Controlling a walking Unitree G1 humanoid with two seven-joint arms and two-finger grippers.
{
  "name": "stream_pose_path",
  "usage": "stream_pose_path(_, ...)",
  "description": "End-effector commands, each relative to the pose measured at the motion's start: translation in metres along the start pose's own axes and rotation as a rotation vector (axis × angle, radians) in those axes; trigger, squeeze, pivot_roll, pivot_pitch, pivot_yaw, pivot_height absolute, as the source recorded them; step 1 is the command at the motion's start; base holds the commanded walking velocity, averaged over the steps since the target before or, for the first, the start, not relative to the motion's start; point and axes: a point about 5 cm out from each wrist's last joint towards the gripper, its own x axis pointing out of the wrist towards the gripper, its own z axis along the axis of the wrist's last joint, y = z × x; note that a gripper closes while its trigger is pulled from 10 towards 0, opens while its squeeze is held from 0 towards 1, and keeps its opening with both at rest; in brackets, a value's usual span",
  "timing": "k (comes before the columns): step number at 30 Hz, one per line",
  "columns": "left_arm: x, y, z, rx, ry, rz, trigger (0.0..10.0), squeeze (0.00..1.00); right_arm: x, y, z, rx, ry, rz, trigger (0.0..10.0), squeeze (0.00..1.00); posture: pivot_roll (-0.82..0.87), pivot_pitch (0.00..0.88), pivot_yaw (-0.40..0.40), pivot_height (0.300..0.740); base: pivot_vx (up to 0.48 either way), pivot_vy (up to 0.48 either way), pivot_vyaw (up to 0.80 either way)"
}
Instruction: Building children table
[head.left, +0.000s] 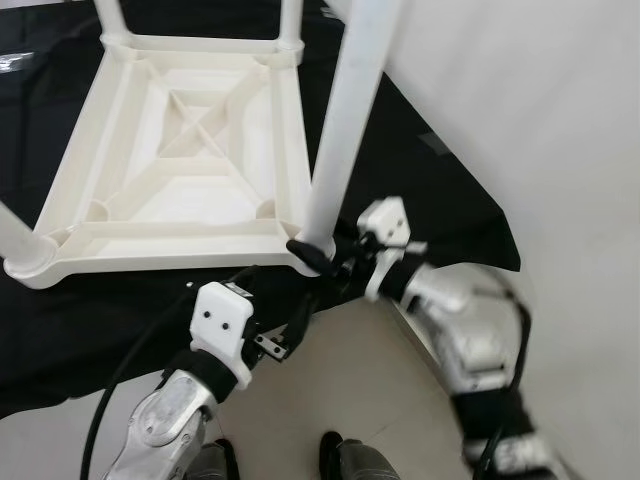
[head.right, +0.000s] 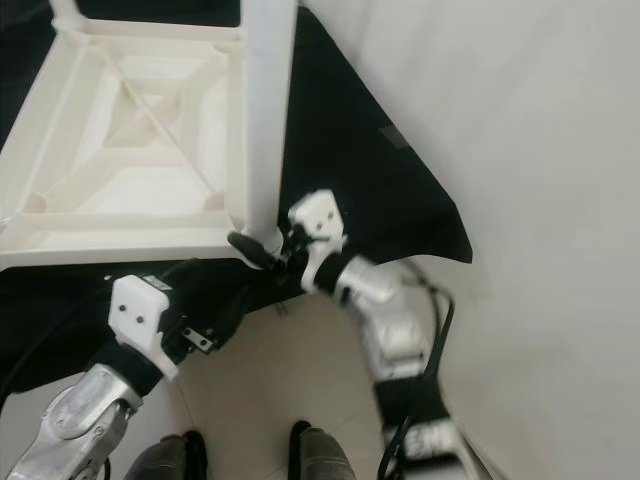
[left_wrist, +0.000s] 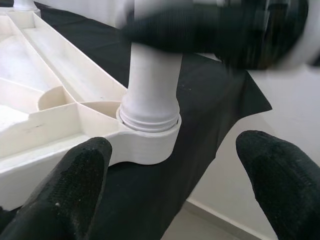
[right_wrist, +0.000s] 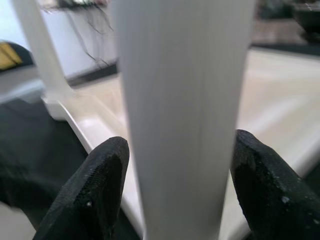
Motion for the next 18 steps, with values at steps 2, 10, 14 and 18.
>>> stream_pose_path(2, -0.002, -0.001, -0.005, -0.012, 0.017, -0.001, 10.0, 0.0, -0.003, 0.002, -0.014, 0.071, 0.03, 0.048, 10.0, 0.0, 0.07, 0.216, -0.121, 0.74, 0.0, 0.0, 0.0)
stream_pose_path(10, -0.002, 0.003, -0.001, 0.014, 0.01, 0.011, 10.0, 0.0, 0.01, -0.023, 0.009, 0.075, -0.022, 0.345, 4.9, 0.0, 0.12, 0.206, -0.125, 0.74, 0.0, 0.0, 0.0)
stream_pose_path(14, -0.002, 0.003, -0.001, 0.017, 0.007, 0.012, 10.0, 0.0, 0.012, -0.023, 0.01, 0.074, -0.019, 0.405, 0.4, 0.0, 0.13, 0.206, -0.129, 0.74, 0.0, 0.0, 0.0)
stream_pose_path(18, -0.002, 0.002, -0.001, 0.018, 0.007, 0.014, 10.0, 0.0, 0.013, -0.024, 0.009, 0.092, -0.004, 0.471, 0.0, 0.0, 0.11, 0.206, -0.14, 0.74, 0.0, 0.0, 0.0)
